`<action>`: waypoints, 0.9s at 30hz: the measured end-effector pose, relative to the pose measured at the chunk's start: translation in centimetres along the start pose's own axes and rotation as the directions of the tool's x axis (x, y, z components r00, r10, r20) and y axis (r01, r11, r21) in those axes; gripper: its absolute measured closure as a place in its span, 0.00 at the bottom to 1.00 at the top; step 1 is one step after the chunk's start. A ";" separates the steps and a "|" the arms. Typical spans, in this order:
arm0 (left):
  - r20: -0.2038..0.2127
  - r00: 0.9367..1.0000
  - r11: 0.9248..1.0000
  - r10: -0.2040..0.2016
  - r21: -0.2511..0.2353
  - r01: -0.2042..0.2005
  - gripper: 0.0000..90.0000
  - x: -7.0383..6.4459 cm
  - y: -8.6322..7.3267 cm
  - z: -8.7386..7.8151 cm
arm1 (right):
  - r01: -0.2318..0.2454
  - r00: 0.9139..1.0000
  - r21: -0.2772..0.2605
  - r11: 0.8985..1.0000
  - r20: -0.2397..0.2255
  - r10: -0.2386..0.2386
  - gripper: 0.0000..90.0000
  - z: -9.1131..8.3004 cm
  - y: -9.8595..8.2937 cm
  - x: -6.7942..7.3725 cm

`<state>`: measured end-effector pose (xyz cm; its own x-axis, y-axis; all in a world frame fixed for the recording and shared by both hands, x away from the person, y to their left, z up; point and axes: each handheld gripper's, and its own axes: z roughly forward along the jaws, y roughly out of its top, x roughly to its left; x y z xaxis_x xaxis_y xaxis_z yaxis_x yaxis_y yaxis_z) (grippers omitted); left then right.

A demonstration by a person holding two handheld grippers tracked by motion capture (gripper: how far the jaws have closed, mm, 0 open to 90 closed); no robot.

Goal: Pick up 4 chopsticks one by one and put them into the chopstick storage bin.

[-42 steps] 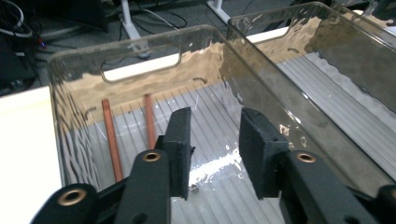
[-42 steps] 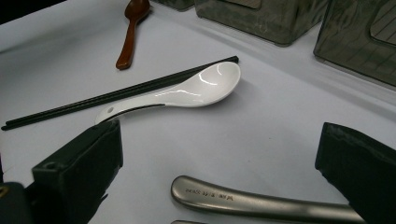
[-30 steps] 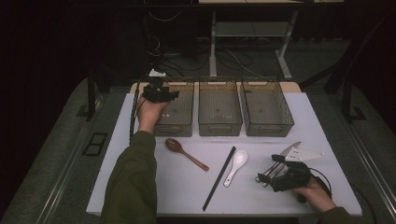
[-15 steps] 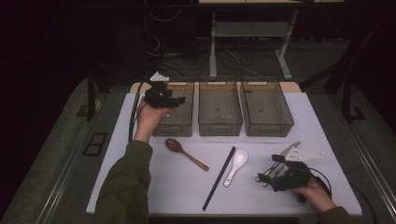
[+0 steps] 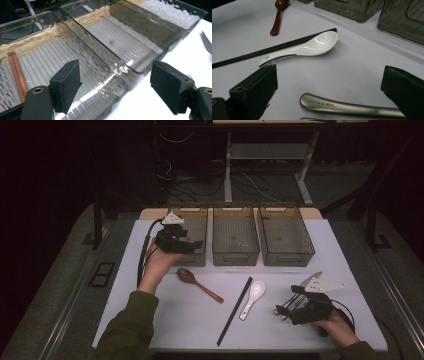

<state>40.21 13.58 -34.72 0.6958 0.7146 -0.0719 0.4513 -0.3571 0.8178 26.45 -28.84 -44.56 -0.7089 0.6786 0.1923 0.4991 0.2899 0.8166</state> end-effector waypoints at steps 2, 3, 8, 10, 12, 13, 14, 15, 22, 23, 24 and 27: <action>0.006 1.000 1.000 0.004 -0.004 -0.004 0.24 -0.4 -0.4 -0.3 | 0.000 1.000 0.000 1.000 0.001 0.000 0.01 0.0 0.0 0.0; 0.011 1.000 1.000 0.010 -0.005 -0.010 0.24 -0.7 -0.7 -0.5 | 0.000 1.000 0.001 1.000 0.002 0.000 0.01 0.0 0.0 0.0; 0.020 0.999 1.000 0.026 -0.012 -0.026 0.22 -1.7 -1.7 -1.2 | -0.001 1.000 0.003 1.000 0.004 0.001 0.01 0.0 0.0 -0.1; 0.022 1.000 1.000 0.020 -0.020 -0.020 0.21 -2.1 -2.1 -1.4 | 0.000 1.000 0.001 1.000 0.004 0.000 0.01 0.0 0.0 -0.1; 0.031 0.999 0.999 0.020 -0.026 -0.019 0.19 -2.6 -2.7 -1.7 | -0.016 1.000 0.007 1.000 -0.001 0.016 0.01 0.0 0.0 0.0; 0.033 0.999 0.999 0.026 -0.022 -0.026 0.19 -2.8 -3.0 -1.9 | 0.008 1.000 -0.007 1.000 0.008 -0.008 0.01 0.1 0.0 -0.2; 0.036 0.999 0.999 0.025 -0.025 -0.024 0.18 -3.0 -3.3 -2.0 | -0.004 1.000 0.000 1.000 0.005 0.004 0.01 0.1 0.0 -0.1; 0.039 0.999 0.999 0.029 -0.021 -0.028 0.18 -3.1 -3.6 -2.1 | -0.002 1.000 0.000 1.000 0.005 0.002 0.01 0.1 0.0 -0.1; 0.063 0.997 0.999 0.032 -0.015 -0.031 0.18 -4.5 -6.1 -2.4 | 0.003 1.000 -0.002 1.000 0.006 -0.003 0.01 -0.1 0.0 -0.1; 0.065 0.997 0.999 0.031 -0.012 -0.030 0.17 -4.7 -6.4 -2.5 | 0.003 1.000 -0.003 1.000 0.006 -0.003 0.01 -0.1 0.0 -0.1; 0.066 0.997 0.999 0.030 -0.014 -0.029 0.17 -4.8 -6.6 -2.5 | 0.001 1.000 -0.003 1.000 0.005 -0.001 0.01 -0.1 0.0 -0.1; 0.072 0.997 0.999 0.032 -0.013 -0.031 0.17 -5.2 -7.4 -2.6 | 0.002 1.000 -0.003 1.000 0.005 -0.002 0.01 -0.1 0.0 -0.1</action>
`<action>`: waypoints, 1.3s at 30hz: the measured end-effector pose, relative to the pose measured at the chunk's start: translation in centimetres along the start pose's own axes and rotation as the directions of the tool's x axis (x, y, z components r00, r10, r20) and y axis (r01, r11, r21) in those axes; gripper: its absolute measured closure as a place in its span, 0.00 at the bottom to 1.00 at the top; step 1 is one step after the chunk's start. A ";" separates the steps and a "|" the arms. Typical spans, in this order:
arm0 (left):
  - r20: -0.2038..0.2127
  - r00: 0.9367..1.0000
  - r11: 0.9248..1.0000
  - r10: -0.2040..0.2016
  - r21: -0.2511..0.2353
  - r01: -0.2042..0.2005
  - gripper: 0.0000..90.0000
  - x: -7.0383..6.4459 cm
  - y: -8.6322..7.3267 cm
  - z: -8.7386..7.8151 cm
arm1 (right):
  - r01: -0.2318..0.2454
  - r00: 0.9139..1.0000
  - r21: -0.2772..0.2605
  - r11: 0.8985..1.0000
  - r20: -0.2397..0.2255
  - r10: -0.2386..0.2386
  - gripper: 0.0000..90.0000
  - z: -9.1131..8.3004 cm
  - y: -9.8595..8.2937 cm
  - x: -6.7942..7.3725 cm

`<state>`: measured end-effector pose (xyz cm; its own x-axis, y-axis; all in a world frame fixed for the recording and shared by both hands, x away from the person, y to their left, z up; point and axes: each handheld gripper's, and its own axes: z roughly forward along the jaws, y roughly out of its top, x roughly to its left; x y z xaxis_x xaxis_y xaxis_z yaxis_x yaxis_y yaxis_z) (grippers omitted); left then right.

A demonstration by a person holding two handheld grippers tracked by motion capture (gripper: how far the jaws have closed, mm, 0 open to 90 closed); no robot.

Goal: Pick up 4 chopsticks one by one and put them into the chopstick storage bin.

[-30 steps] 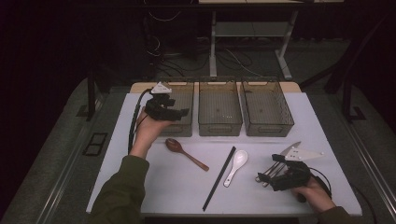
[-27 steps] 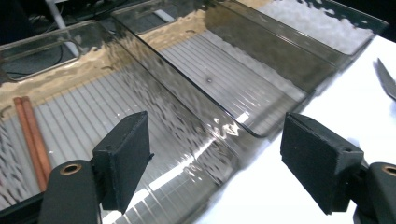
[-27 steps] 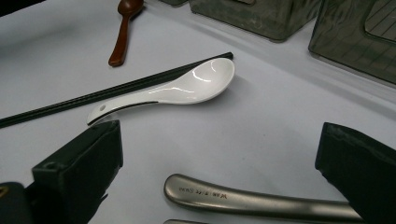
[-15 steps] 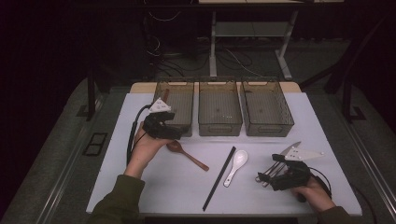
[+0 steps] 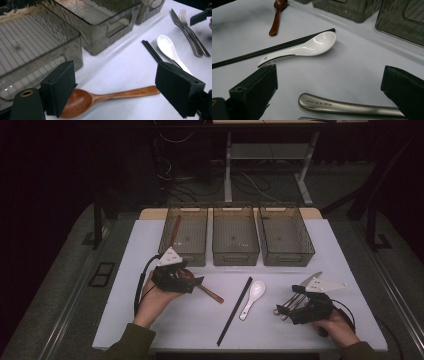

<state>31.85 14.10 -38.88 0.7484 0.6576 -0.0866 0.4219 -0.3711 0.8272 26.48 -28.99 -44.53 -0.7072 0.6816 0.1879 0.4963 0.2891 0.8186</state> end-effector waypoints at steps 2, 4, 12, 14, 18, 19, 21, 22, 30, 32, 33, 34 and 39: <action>0.008 1.000 1.000 -0.005 0.002 0.005 0.17 -0.3 -0.6 0.0 | 0.000 1.000 0.000 1.000 0.000 0.000 0.01 0.0 0.0 0.0; 0.011 1.000 1.000 -0.001 0.005 0.001 0.17 -0.6 -1.1 0.0 | 0.002 1.000 -0.001 1.000 -0.001 -0.002 0.01 0.0 0.0 0.0; 0.080 0.997 0.999 -0.004 0.037 0.001 0.27 -2.6 -3.1 0.1 | -0.002 1.000 -0.001 1.000 0.002 0.002 0.01 -0.1 0.0 0.0; 0.108 0.994 0.999 -0.007 0.042 0.002 0.34 -3.1 -3.5 0.2 | -0.002 1.000 0.000 1.000 0.002 0.002 0.01 -0.1 0.0 0.0; 0.168 0.986 0.998 -0.010 0.059 0.000 0.51 -4.0 -4.0 0.5 | -0.001 1.000 0.000 1.000 0.003 0.001 0.01 -0.1 0.0 0.0; 0.186 0.983 0.998 -0.010 0.062 -0.001 0.55 -4.3 -4.1 0.6 | 0.000 1.000 0.001 1.000 0.002 0.000 0.01 -0.1 0.0 0.0; 0.219 0.976 0.997 -0.001 0.071 -0.015 0.63 -4.9 -4.1 0.9 | 0.001 1.000 0.001 1.000 0.002 -0.001 0.01 -0.1 0.0 0.0; 0.224 0.975 0.997 0.008 0.075 -0.025 0.68 -5.3 -4.1 1.1 | 0.001 1.000 0.000 1.000 0.002 -0.001 0.01 0.0 0.0 0.0; 0.306 0.951 0.996 0.043 0.065 -0.065 0.97 -7.3 -3.6 2.1 | 0.006 1.000 0.001 1.000 0.003 -0.006 0.01 0.0 0.0 0.1; 0.321 0.946 0.995 0.045 0.075 -0.073 0.98 -7.7 -3.5 2.3 | 0.006 1.000 0.001 1.000 0.001 -0.006 0.01 0.0 0.0 0.1; 0.331 0.943 0.994 0.041 0.079 -0.071 0.98 -7.9 -3.6 2.5 | 0.006 1.000 0.001 1.000 0.001 -0.006 0.01 0.0 0.0 0.1; 0.339 0.940 0.993 0.047 0.086 -0.080 0.98 -8.1 -3.6 2.7 | 0.006 1.000 0.001 1.000 0.001 -0.006 0.01 0.0 0.0 0.1; 0.382 0.922 0.985 0.063 0.127 -0.120 0.98 -9.6 -3.9 3.9 | 0.006 1.000 0.001 1.000 0.002 -0.006 0.01 0.0 0.0 0.1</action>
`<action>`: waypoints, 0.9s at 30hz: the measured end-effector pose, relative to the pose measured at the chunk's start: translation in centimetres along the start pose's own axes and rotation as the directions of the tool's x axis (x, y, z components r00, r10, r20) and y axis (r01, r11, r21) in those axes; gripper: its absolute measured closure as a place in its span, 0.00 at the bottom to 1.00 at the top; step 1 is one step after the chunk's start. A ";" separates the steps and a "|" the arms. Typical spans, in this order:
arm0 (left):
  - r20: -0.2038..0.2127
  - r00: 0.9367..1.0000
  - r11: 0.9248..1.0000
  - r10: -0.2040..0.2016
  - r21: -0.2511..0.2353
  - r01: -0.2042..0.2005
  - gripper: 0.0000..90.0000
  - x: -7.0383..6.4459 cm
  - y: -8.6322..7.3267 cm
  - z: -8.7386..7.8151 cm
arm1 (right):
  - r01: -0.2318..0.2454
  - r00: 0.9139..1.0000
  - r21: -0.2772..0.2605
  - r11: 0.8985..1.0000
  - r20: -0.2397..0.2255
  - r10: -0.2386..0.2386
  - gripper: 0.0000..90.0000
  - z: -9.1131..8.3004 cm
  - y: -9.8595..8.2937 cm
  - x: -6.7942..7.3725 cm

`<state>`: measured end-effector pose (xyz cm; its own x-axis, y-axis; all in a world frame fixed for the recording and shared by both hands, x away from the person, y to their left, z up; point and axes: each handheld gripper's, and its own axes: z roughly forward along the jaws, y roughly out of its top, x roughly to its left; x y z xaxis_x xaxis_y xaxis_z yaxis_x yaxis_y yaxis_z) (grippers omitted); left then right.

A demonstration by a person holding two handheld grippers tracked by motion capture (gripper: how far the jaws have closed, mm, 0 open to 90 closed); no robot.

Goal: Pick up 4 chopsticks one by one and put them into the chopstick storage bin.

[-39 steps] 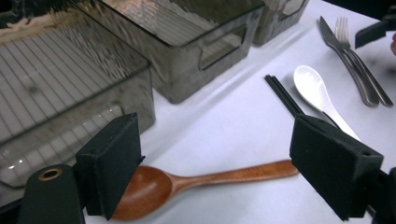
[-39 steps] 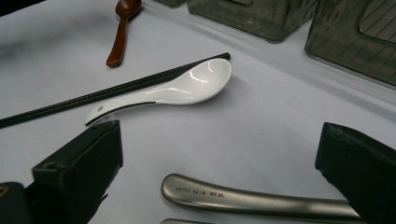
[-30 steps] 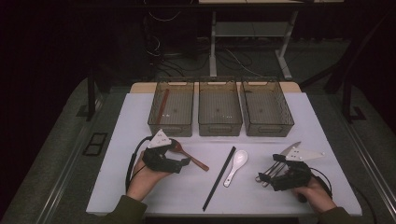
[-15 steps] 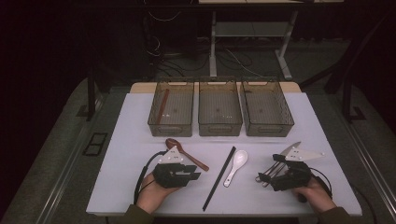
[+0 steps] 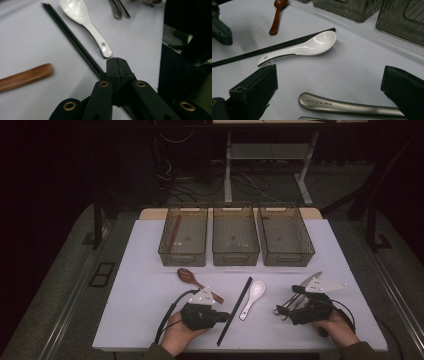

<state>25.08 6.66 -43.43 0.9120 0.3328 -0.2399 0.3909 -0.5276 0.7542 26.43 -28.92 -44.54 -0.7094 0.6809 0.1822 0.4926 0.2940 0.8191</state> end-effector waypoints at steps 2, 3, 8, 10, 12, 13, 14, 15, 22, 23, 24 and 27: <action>0.012 1.000 0.999 0.011 0.032 -0.012 0.98 -0.5 0.0 0.9 | 0.001 1.000 0.002 1.000 0.000 -0.001 0.01 0.0 0.0 0.0; 0.015 1.000 0.999 0.013 0.041 -0.013 0.98 -0.7 0.0 1.2 | -0.001 1.000 0.002 1.000 0.000 0.001 0.01 0.0 0.0 0.0; 0.023 0.999 0.994 0.031 0.105 -0.033 0.98 -1.3 -0.3 2.6 | 0.000 1.000 0.000 1.000 0.000 0.000 0.01 0.0 0.0 0.0; 0.018 0.999 0.994 0.028 0.108 -0.030 0.98 -1.3 -0.3 2.8 | 0.000 1.000 0.001 1.000 0.000 0.000 0.01 0.0 0.0 0.0; 0.014 0.999 0.993 0.032 0.115 -0.033 0.98 -1.2 -0.3 2.7 | 0.000 1.000 0.000 1.000 -0.001 0.000 0.01 0.0 0.0 0.0; 0.010 1.000 0.993 0.027 0.116 -0.028 0.98 -1.1 -0.3 2.6 | 0.000 1.000 0.000 1.000 -0.001 0.000 0.01 0.0 0.0 0.0; 0.007 1.000 0.993 0.031 0.117 -0.031 0.98 -1.0 -0.4 2.5 | 0.000 1.000 0.000 1.000 -0.001 0.000 0.01 0.0 0.0 0.0; 0.004 1.000 0.993 0.029 0.117 -0.029 0.98 -1.0 -0.4 2.4 | 0.001 1.000 0.000 1.000 0.000 -0.001 0.01 0.0 0.0 0.0; -0.028 1.000 0.991 0.012 0.130 -0.008 0.99 -0.4 -0.5 1.7 | 0.000 1.000 0.000 1.000 -0.001 0.000 0.01 0.0 0.0 0.0; -0.030 1.000 0.991 0.009 0.132 -0.005 0.98 -0.3 -0.5 1.6 | 0.000 1.000 0.000 1.000 -0.001 0.000 0.01 0.0 0.0 0.0; -0.037 0.999 0.991 0.011 0.135 -0.006 0.98 -0.2 -0.5 1.5 | 0.000 1.000 0.000 1.000 -0.001 0.000 0.01 0.0 0.0 0.0; -0.053 0.999 0.990 -0.001 0.138 0.008 0.98 0.1 -0.6 1.1 | 0.000 1.000 -0.001 1.000 -0.001 0.000 0.01 0.0 0.0 0.0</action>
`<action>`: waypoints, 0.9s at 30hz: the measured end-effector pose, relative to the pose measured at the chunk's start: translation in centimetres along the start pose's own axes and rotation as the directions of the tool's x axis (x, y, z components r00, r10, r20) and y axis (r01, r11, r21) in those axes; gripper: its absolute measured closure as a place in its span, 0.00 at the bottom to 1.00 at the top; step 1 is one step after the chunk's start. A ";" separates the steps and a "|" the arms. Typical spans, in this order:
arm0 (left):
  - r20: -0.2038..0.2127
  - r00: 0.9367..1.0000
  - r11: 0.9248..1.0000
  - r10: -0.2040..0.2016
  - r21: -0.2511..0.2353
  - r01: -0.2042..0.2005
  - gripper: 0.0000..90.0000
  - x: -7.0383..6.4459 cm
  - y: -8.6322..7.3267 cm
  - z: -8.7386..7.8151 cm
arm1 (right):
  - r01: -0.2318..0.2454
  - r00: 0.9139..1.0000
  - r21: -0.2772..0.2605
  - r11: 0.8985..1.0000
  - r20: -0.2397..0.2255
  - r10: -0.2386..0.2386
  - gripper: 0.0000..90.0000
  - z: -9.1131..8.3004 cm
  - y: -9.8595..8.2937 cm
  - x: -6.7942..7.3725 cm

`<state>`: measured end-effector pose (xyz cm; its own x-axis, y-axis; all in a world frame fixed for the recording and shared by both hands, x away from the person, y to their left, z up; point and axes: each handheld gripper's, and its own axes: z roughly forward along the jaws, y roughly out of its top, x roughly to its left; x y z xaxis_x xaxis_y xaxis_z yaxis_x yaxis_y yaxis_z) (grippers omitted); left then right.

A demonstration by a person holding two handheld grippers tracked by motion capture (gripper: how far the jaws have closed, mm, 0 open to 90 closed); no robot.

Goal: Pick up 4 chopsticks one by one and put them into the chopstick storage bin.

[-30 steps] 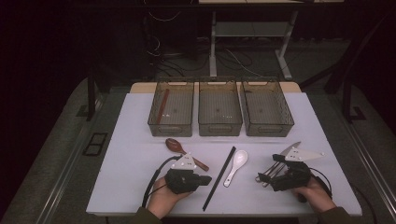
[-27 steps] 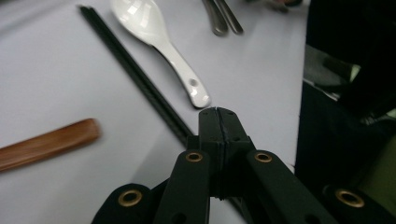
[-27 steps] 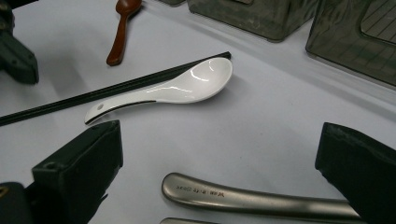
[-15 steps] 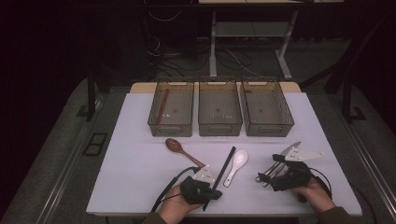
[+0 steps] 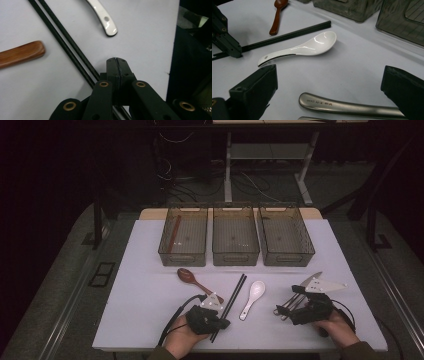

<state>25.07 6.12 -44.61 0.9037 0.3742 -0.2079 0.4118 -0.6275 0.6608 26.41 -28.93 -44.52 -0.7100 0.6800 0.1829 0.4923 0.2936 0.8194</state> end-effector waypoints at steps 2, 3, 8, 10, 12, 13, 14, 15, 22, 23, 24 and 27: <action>-0.014 1.000 1.000 -0.005 0.005 0.005 0.99 0.2 -0.1 -0.3 | 0.000 1.000 0.000 1.000 -0.001 0.000 0.01 0.0 0.0 0.0; -0.022 1.000 1.000 -0.005 0.007 0.005 0.98 0.4 -0.2 -0.4 | 0.000 1.000 0.001 1.000 -0.001 0.000 0.01 0.0 0.0 0.0; -0.044 0.999 1.000 -0.022 0.016 0.023 0.98 0.9 -0.4 -1.0 | 0.002 1.000 0.000 1.000 -0.001 -0.002 0.01 0.0 0.0 0.0; -0.055 0.998 0.999 -0.027 0.016 0.028 0.99 0.9 -0.5 -1.1 | 0.001 1.000 0.000 1.000 0.000 -0.001 0.01 0.0 0.0 0.0; -0.060 0.998 1.000 -0.021 0.021 0.023 0.98 1.0 -0.5 -1.2 | 0.000 1.000 0.000 1.000 -0.001 0.000 0.01 0.0 0.0 0.0; -0.060 0.998 0.999 -0.018 0.025 0.019 0.99 1.0 -0.5 -1.2 | 0.000 1.000 0.000 1.000 -0.001 0.000 0.01 0.0 0.0 0.0; -0.059 0.998 0.999 -0.014 0.027 0.016 0.99 1.0 -0.5 -1.3 | 0.001 1.000 0.000 1.000 -0.001 -0.001 0.01 0.0 0.0 0.0; -0.059 0.998 1.000 -0.018 0.025 0.019 0.98 1.0 -0.5 -1.2 | 0.001 1.000 0.000 1.000 -0.001 -0.001 0.01 0.0 0.0 0.0; -0.055 0.997 0.997 -0.058 -0.048 0.055 0.93 1.3 0.5 -1.7 | -0.001 1.000 0.001 1.000 -0.001 0.001 0.01 0.0 0.0 0.0; -0.059 0.996 0.997 -0.062 -0.058 0.059 0.92 1.5 0.7 -1.7 | -0.001 1.000 0.001 1.000 -0.001 0.001 0.01 0.1 0.0 0.0; -0.065 0.996 0.995 -0.069 -0.070 0.064 0.90 1.7 1.0 -1.8 | 0.000 1.000 0.001 1.000 -0.002 0.000 0.01 0.1 0.0 0.0; -0.091 0.992 0.993 -0.082 -0.095 0.073 0.82 2.5 1.9 -1.7 | 0.002 1.000 0.000 1.000 -0.002 -0.002 0.01 0.1 0.0 0.1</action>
<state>27.93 6.99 -42.63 0.8524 0.4852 -0.1948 0.4641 -0.5307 0.7092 26.40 -28.80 -44.52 -0.7122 0.6778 0.1827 0.4910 0.2950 0.8197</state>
